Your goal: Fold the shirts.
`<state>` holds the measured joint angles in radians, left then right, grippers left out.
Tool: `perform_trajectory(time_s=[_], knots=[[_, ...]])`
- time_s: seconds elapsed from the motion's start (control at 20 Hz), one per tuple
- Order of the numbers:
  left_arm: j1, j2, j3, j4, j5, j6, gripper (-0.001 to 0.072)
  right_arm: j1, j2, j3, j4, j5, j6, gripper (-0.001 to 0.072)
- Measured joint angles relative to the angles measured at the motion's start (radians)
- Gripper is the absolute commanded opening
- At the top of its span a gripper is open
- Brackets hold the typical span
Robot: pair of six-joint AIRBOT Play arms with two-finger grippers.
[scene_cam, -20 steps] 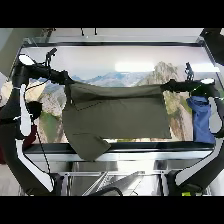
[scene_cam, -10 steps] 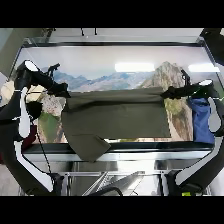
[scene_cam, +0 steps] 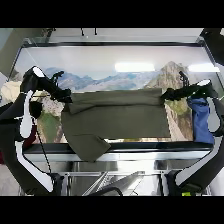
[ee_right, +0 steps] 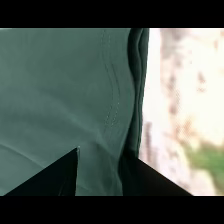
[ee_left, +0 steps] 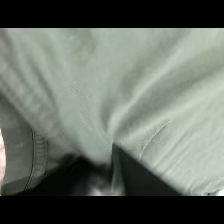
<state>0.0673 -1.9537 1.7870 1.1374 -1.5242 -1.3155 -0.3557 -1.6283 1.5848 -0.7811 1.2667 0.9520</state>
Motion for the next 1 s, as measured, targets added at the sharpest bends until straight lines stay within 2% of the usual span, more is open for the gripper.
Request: perform_trajectory(time_s=[0.3, 0.5, 0.8, 1.0], knots=[[0.026, 0.065, 0.031, 0.033, -0.127, -0.130, 0.0647, -0.062, 0.077, -0.008, -0.088, 0.085, 0.107, 0.0303], [0.024, 0.279, -0.279, 0.043, -0.133, -0.169, 0.0647, -0.156, 0.161, -0.114, -0.125, 0.140, 0.132, 0.0303], [-0.002, 0.683, -0.980, 0.002, 0.072, -0.204, 0.0648, -0.249, 0.265, -0.329, -0.135, 0.106, 0.129, 0.0303], [-0.003, 0.828, -1.241, -0.054, 0.237, -0.214, 0.0648, -0.262, 0.283, -0.370, -0.096, 0.097, 0.110, 0.0303]])
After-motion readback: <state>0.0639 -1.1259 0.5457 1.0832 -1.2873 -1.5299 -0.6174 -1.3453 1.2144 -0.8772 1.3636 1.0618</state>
